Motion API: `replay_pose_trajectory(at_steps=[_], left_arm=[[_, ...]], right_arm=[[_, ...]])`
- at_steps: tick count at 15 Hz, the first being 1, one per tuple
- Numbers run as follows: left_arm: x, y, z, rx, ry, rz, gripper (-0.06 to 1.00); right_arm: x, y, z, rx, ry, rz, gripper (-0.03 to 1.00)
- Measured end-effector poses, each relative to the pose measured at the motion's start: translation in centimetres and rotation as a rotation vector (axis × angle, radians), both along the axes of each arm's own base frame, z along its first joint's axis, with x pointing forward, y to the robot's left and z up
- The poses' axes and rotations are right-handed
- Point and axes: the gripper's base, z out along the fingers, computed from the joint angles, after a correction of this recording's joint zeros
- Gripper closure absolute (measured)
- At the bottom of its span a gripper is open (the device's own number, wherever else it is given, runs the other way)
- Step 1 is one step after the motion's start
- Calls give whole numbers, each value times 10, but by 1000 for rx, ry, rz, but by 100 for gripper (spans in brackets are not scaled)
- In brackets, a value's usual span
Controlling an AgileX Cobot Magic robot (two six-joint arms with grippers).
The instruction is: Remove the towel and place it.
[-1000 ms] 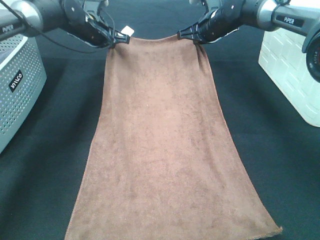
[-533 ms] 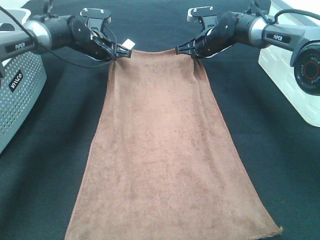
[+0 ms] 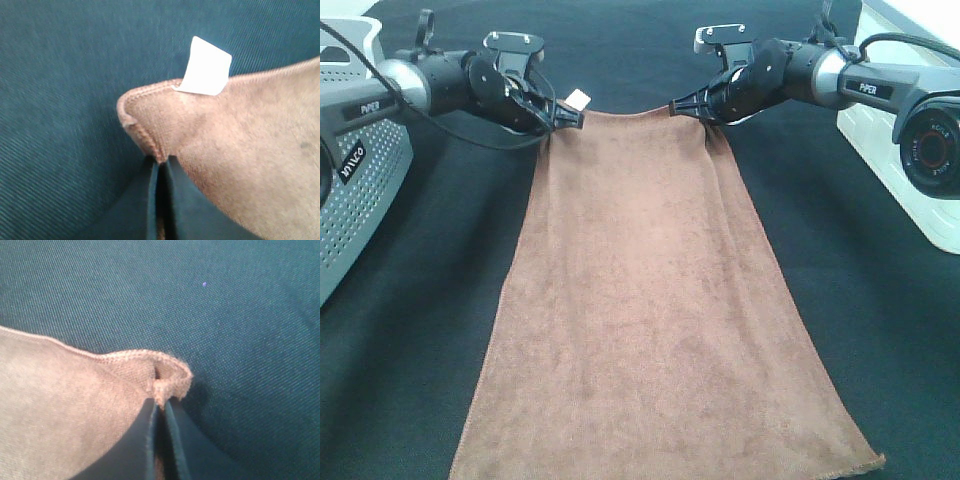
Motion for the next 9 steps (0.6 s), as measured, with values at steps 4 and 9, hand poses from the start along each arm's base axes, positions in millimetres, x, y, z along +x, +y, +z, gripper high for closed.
replay_pose_trajectory(at_steps=[4, 9], left_arm=[[0, 0, -15, 0, 7, 4, 93], [2, 0, -14, -6, -28, 10, 61]], right_arm=[[2, 0, -7, 6, -23, -7, 80], [5, 0, -10, 14, -62, -14, 48]])
